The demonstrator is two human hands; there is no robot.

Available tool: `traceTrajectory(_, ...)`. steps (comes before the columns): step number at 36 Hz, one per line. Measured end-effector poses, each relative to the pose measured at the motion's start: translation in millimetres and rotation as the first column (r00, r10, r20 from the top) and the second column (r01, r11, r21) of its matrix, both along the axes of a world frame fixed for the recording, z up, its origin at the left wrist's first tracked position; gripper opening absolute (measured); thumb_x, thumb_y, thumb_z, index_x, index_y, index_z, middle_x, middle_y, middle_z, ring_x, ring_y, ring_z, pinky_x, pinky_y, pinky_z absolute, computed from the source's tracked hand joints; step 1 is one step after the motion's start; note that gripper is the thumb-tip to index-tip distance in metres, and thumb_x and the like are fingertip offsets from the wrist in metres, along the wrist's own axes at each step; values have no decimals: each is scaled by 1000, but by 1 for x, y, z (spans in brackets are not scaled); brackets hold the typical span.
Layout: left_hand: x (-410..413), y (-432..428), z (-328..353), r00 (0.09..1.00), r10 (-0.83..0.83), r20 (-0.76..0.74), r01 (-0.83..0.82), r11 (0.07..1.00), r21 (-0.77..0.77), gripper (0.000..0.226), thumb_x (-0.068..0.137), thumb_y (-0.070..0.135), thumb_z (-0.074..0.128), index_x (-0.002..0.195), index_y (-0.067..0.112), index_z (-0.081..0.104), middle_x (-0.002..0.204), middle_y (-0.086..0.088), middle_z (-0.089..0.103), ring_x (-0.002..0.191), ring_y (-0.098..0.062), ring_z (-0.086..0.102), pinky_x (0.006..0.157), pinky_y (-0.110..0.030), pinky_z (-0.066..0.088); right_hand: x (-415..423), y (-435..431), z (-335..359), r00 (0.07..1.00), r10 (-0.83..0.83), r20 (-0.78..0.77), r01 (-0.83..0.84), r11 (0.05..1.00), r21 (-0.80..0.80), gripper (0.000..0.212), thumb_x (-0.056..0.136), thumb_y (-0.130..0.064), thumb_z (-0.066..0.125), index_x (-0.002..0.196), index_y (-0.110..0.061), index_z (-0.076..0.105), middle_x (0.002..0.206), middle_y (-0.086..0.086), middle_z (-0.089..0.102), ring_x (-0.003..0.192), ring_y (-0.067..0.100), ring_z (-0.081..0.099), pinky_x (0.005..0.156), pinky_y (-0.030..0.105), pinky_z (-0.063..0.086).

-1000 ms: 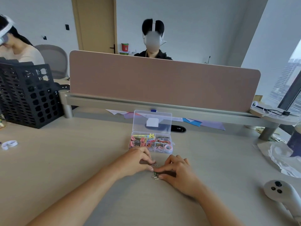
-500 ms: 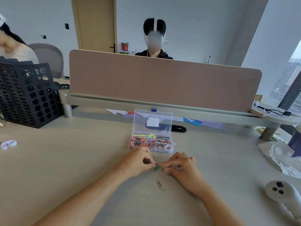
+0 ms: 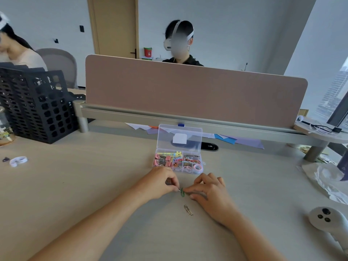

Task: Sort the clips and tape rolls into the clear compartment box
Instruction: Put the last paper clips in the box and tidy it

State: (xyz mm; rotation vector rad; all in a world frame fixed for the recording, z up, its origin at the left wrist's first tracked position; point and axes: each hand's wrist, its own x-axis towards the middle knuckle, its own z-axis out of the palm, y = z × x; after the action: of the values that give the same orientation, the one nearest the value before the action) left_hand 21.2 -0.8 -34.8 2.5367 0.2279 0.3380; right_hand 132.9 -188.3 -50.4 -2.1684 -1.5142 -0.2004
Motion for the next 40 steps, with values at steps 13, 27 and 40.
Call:
traceTrajectory(13, 2, -9, 10, 979, 18, -201, -26, 999, -39, 3, 79, 22, 76, 80, 20, 74, 68, 10, 62, 61, -5, 53, 57, -21, 42, 3, -5, 8, 994, -59, -91, 55, 998, -41, 11, 78, -33, 73, 83, -42, 72, 90, -24, 51, 87, -5, 40, 83, 18, 28)
traceTrajectory(27, -22, -29, 11, 969, 13, -248, 13, 995, 103, 3, 89, 17, 65, 90, 15, 68, 104, -4, 57, 100, -19, 55, 89, -31, 49, -37, -7, 16, 897, -280, -341, 253, 960, -123, 16, 80, -24, 69, 66, -28, 62, 83, -7, 63, 72, 3, 54, 60, 11, 39)
traceTrajectory(40, -26, -30, 3, 983, -7, -186, 35, 989, 146, 4, 93, 18, 60, 95, 16, 63, 109, -2, 53, 105, -13, 47, 89, -25, 41, -57, -18, 14, 849, -227, -477, 247, 969, -22, 27, 63, -33, 84, 89, -34, 75, 92, -12, 59, 86, -1, 57, 78, 16, 45)
